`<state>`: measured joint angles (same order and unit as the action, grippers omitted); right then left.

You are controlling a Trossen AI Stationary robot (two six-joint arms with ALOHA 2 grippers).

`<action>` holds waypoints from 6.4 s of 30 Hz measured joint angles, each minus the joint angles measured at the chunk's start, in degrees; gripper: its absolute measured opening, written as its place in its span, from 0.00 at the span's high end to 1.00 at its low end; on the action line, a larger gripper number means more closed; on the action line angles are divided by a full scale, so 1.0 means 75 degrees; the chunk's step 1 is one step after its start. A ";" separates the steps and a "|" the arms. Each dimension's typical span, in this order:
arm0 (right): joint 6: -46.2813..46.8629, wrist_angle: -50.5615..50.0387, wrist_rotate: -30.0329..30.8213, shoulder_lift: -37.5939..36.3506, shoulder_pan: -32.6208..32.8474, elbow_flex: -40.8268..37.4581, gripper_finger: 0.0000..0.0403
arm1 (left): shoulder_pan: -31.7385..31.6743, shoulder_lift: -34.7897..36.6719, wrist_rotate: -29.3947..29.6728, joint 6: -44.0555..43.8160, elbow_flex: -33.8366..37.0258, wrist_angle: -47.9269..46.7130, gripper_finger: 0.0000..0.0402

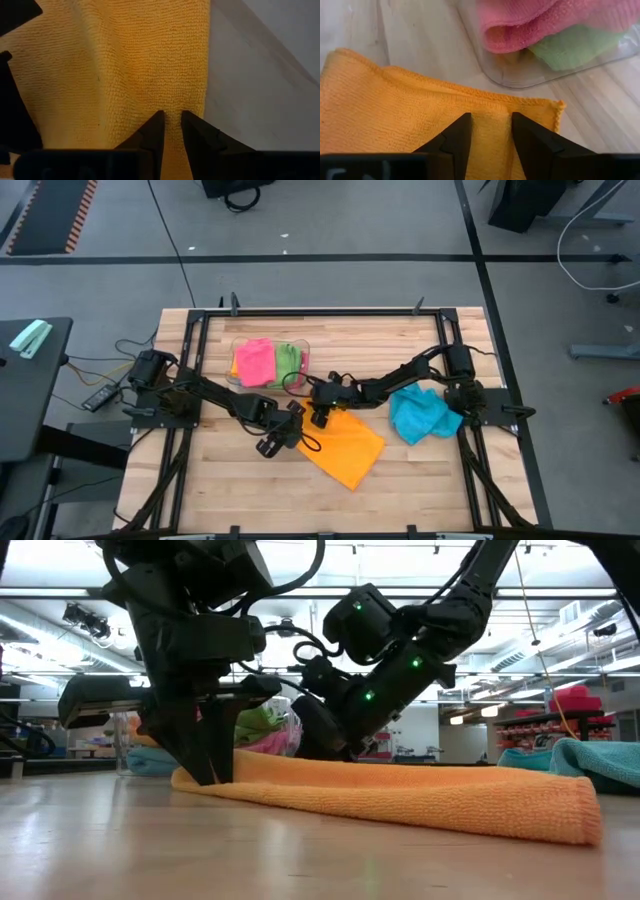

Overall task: Fold microfiber towels
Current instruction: Fold the orange microfiber towel

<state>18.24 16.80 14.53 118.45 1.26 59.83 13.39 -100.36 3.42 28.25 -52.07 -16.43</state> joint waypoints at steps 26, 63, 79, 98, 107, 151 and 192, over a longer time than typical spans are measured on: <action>-0.0473 -0.1466 0.0081 -0.0560 0.0214 0.0136 0.80 | 0.0000 0.0000 -0.0006 -0.0085 -0.0003 -0.0020 0.82; 0.1301 -0.4590 -0.3157 -0.1717 -0.0408 0.0140 0.62 | 0.0003 0.0000 -0.0006 -0.0073 -0.0003 -0.0014 0.83; 0.1287 -0.4329 -0.3571 -0.1827 -0.0393 0.0140 0.62 | -0.0003 0.0000 -0.0009 -0.0041 -0.0003 -0.0017 0.85; 0.1369 -0.2689 -0.3372 -0.1108 -0.0598 0.0141 0.62 | -0.0006 0.0000 0.0003 0.0151 -0.0003 0.0027 0.87; 0.0980 -0.2218 -0.3053 -0.1064 -0.0999 0.0146 0.65 | -0.0008 0.0000 0.0002 0.0125 -0.0003 0.0027 0.86; 0.0859 -0.2703 -0.1367 -0.1122 -0.0950 0.0143 0.88 | -0.0006 0.0000 -0.0003 0.0111 -0.0009 0.0012 0.87; -0.2183 -0.5788 0.0164 -0.2923 0.3726 0.0093 0.50 | 0.0397 -0.0006 -0.0006 -0.4907 -0.0930 -0.0429 0.89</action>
<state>1.87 -26.61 15.75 96.53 29.20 60.53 16.37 -100.40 3.38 -8.55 -59.05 -19.65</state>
